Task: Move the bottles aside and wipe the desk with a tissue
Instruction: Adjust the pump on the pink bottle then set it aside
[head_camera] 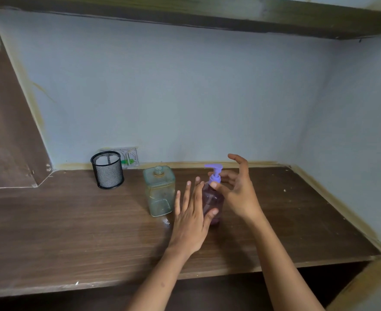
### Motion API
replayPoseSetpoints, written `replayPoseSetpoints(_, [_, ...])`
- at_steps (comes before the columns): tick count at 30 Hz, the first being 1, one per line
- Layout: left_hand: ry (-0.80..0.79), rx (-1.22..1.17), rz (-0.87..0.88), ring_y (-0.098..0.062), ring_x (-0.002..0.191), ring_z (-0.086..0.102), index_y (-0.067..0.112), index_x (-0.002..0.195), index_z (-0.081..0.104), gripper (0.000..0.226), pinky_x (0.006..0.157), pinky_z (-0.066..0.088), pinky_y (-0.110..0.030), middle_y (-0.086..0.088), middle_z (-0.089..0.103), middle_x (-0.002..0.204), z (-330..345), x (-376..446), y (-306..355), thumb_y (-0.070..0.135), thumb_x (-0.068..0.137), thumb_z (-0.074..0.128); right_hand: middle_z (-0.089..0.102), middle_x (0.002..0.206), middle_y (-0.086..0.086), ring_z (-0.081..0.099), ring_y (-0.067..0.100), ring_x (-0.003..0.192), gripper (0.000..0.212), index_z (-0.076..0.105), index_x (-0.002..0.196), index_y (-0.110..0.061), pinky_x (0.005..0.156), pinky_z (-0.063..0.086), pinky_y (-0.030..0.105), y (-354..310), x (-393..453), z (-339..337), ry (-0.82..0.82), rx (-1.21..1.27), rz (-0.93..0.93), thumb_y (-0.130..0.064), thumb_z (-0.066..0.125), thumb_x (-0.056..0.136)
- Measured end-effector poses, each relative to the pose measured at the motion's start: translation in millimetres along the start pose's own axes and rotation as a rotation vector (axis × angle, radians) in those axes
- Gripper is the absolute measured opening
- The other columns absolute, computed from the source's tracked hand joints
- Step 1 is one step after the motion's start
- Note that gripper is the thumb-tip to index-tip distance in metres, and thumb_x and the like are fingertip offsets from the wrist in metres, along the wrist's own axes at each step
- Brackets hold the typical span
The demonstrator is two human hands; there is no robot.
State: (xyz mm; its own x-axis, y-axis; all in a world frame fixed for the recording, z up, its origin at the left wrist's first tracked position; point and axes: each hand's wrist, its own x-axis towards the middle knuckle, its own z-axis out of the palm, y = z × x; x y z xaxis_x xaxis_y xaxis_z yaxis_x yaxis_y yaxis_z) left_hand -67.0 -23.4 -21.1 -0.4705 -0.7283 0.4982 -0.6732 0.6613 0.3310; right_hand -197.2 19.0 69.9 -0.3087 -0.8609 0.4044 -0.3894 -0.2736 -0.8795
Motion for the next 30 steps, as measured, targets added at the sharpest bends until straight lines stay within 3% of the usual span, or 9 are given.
replayPoseSetpoints(3, [-0.002, 0.015, -0.006, -0.010, 0.146, -0.021, 0.027, 0.147, -0.023, 0.069, 0.119, -0.003, -0.044, 0.008, -0.015, 0.161, 0.3, 0.7, 0.0, 0.064, 0.092, -0.003, 0.067, 0.085, -0.001, 0.064, -0.001, 0.079, 0.071, 0.034, 0.120, -0.028, 0.072, 0.048, 0.009, -6.0, 0.3, 7.7, 0.102, -0.062, -0.006, -0.018, 0.085, 0.070])
replayPoseSetpoints(5, [-0.003, 0.016, -0.012, -0.010, 0.145, -0.021, 0.029, 0.145, -0.028, 0.068, 0.119, -0.003, -0.043, 0.008, -0.016, 0.160, 0.1, 0.8, 0.1, 0.064, 0.092, -0.005, 0.064, 0.085, -0.002, 0.063, 0.000, 0.077, 0.071, 0.035, 0.119, -0.028, 0.069, 0.046, 0.006, -8.1, -0.8, 10.9, 0.111, -0.088, -0.011, -0.022, 0.085, 0.070])
replayPoseSetpoints(8, [0.002, 0.001, -0.006, -0.009, 0.145, -0.020, 0.026, 0.149, -0.019, 0.068, 0.119, -0.004, -0.043, 0.009, -0.014, 0.160, -0.1, 0.8, 0.1, 0.061, 0.096, 0.005, 0.067, 0.090, -0.005, 0.064, 0.000, 0.088, 0.074, 0.033, 0.128, -0.025, 0.078, 0.045, 0.005, -7.7, -2.0, 7.0, 0.076, -0.089, -0.029, -0.018, 0.082, 0.074])
replayPoseSetpoints(11, [0.000, -0.009, -0.002, -0.008, 0.145, -0.021, 0.026, 0.149, -0.017, 0.069, 0.120, -0.004, -0.043, 0.010, -0.014, 0.160, 0.2, 0.7, -0.1, 0.059, 0.097, 0.013, 0.072, 0.091, -0.002, 0.068, 0.003, 0.092, 0.072, 0.030, 0.131, -0.028, 0.089, 0.048, 0.018, -6.0, -0.7, 1.1, 0.019, -0.044, -0.032, -0.004, 0.075, 0.080])
replayPoseSetpoints(17, [-0.005, -0.015, -0.001, -0.012, 0.147, -0.015, 0.026, 0.149, -0.017, 0.069, 0.121, 0.003, -0.047, 0.007, -0.007, 0.162, 1.0, 2.1, -1.6, 0.061, 0.096, 0.010, 0.072, 0.104, 0.010, 0.068, 0.014, 0.105, 0.066, 0.026, 0.133, -0.031, 0.093, 0.052, 0.033, -7.9, 5.2, -4.0, -0.103, 0.097, 0.000, 0.008, 0.058, 0.089])
replayPoseSetpoints(23, [-0.011, 0.000, 0.002, -0.010, 0.146, -0.018, 0.025, 0.150, -0.016, 0.069, 0.121, -0.001, -0.045, 0.009, -0.011, 0.161, 0.3, 0.9, -1.0, 0.061, 0.096, 0.010, 0.071, 0.103, 0.008, 0.069, 0.012, 0.102, 0.068, 0.026, 0.132, -0.030, 0.091, 0.053, 0.030, -4.6, 3.2, -2.0, -0.081, 0.087, 0.005, 0.007, 0.061, 0.087])
replayPoseSetpoints(30, [-0.012, 0.005, -0.005, -0.010, 0.146, -0.017, 0.024, 0.150, -0.015, 0.070, 0.121, 0.001, -0.045, 0.008, -0.011, 0.161, 0.9, 1.0, -0.6, 0.061, 0.095, 0.006, 0.069, 0.087, 0.002, 0.067, 0.008, 0.086, 0.067, 0.031, 0.122, -0.022, 0.081, 0.048, 0.017, -1.8, -0.6, 8.2, 0.108, -0.015, -0.039, -0.004, 0.077, 0.077])
